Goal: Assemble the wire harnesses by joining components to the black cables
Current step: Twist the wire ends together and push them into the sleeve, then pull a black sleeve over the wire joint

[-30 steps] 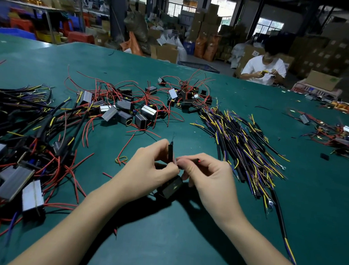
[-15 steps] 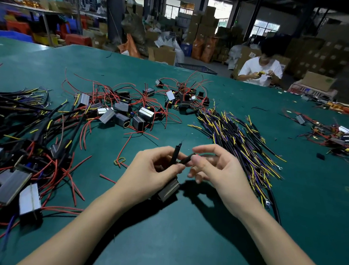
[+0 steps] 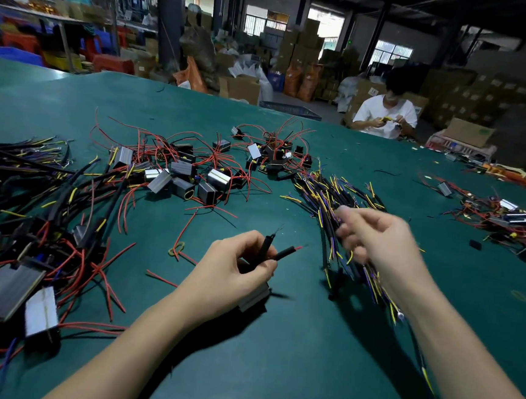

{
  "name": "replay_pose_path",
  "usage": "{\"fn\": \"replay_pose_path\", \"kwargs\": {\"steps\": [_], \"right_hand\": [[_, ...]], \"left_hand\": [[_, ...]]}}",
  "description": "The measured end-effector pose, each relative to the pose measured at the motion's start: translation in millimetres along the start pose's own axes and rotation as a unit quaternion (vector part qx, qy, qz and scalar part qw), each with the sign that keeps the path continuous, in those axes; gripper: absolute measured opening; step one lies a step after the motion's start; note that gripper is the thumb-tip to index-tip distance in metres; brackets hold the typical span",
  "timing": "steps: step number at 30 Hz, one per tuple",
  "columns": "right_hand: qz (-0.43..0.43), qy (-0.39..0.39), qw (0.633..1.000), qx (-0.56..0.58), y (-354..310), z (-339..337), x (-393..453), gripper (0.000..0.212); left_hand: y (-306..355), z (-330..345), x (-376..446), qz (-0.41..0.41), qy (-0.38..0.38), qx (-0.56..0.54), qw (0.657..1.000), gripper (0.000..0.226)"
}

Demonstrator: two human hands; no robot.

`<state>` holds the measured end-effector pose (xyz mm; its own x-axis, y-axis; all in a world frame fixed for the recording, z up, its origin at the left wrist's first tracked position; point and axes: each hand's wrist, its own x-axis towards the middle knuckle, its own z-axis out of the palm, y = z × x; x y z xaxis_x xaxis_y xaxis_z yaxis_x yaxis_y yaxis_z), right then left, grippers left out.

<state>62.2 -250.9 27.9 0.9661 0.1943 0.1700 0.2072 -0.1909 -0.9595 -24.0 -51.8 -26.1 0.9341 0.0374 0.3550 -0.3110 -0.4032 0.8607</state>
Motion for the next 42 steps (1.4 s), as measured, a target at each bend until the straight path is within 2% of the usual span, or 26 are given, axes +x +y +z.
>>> {"fn": "replay_pose_path", "kwargs": {"steps": [1, 2, 4, 5, 7, 9, 11, 14, 17, 19, 20, 21, 23, 25, 28, 32, 35, 39, 42], "right_hand": [[0.0, 0.057, 0.993, -0.102, 1.2, -6.3, 11.0, 0.016], [0.008, 0.086, 0.968, -0.236, 3.5, -8.6, 20.9, 0.019], [0.033, 0.069, 0.892, -0.446, 9.3, -0.4, 33.3, 0.023], [0.042, 0.057, 0.86, -0.506, 11.2, 7.3, 36.4, 0.023], [0.04, 0.046, 0.822, -0.566, 14.7, 22.3, 41.9, 0.02], [0.039, 0.052, 0.8, -0.596, 16.4, 31.6, 47.5, 0.01], [0.056, 0.051, 0.785, -0.615, 17.4, 37.4, 51.4, 0.011], [0.074, 0.046, 0.8, -0.593, 16.5, 37.8, 55.8, 0.013], [0.081, 0.064, 0.861, -0.497, 8.4, 25.0, 60.4, 0.023], [0.1, 0.045, 0.93, -0.351, 3.1, 14.8, 58.6, 0.023], [0.134, 0.019, 0.962, -0.237, 2.1, 10.2, 55.0, 0.022], [0.178, -0.009, 0.978, -0.111, 2.5, 6.6, 50.6, 0.02], [0.249, -0.06, 0.963, 0.082, 4.8, 1.3, 38.8, 0.019], [0.285, -0.085, 0.942, 0.159, 7.2, -1.0, 28.0, 0.02], [0.298, -0.073, 0.922, 0.237, 8.5, -0.5, 16.5, 0.02], [0.281, -0.059, 0.912, 0.295, 5.0, 1.5, 8.0, 0.018], [0.257, -0.071, 0.921, 0.285, 1.7, 2.7, 1.9, 0.014], [0.203, -0.107, 0.961, 0.157, 3.1, 1.2, -7.7, 0.017], [0.178, -0.158, 0.968, 0.078, 4.4, -3.4, -17.8, 0.017]], "left_hand": [[0.6, 1.9, -0.6, 0.009, 0.006, 0.002, 1.0, 0.009], [1.1, 3.8, -1.5, 0.021, 0.018, 0.007, 1.0, 0.009], [2.6, 6.3, -2.0, 0.045, 0.047, 0.024, 0.998, 0.008], [3.6, 6.9, -2.0, 0.056, 0.056, 0.031, 0.996, 0.009], [5.8, 7.6, -2.4, 0.073, 0.065, 0.036, 0.995, 0.013], [7.8, 7.7, -2.9, 0.087, 0.07, 0.038, 0.993, 0.017], [9.4, 7.9, -3.1, 0.099, 0.079, 0.042, 0.991, 0.019], [11.8, 8.5, -3.2, 0.111, 0.091, 0.041, 0.989, 0.018], [13.5, 8.0, -2.8, 0.116, 0.102, 0.035, 0.987, 0.014], [13.6, 8.3, -2.2, 0.113, 0.108, 0.032, 0.987, 0.012], [13.4, 9.1, -2.1, 0.11, 0.108, 0.033, 0.987, 0.011], [13.0, 10.0, -2.0, 0.107, 0.105, 0.034, 0.988, 0.011], [12.3, 11.8, -2.0, 0.104, 0.098, 0.038, 0.989, 0.009], [12.4, 12.1, -2.1, 0.107, 0.103, 0.043, 0.988, 0.009], [12.7, 10.7, -3.0, 0.107, 0.11, 0.045, 0.987, 0.011], [15.3, 10.7, -2.7, 0.109, 0.112, 0.055, 0.986, 0.014], [17.7, 11.0, -2.8, 0.102, 0.114, 0.041, 0.987, 0.012], [22.7, 11.0, -5.5, 0.093, 0.113, 0.005, 0.989, 0.005], [25.1, 13.6, -6.0, 0.082, 0.115, -0.02, 0.99, 0.006]]}}
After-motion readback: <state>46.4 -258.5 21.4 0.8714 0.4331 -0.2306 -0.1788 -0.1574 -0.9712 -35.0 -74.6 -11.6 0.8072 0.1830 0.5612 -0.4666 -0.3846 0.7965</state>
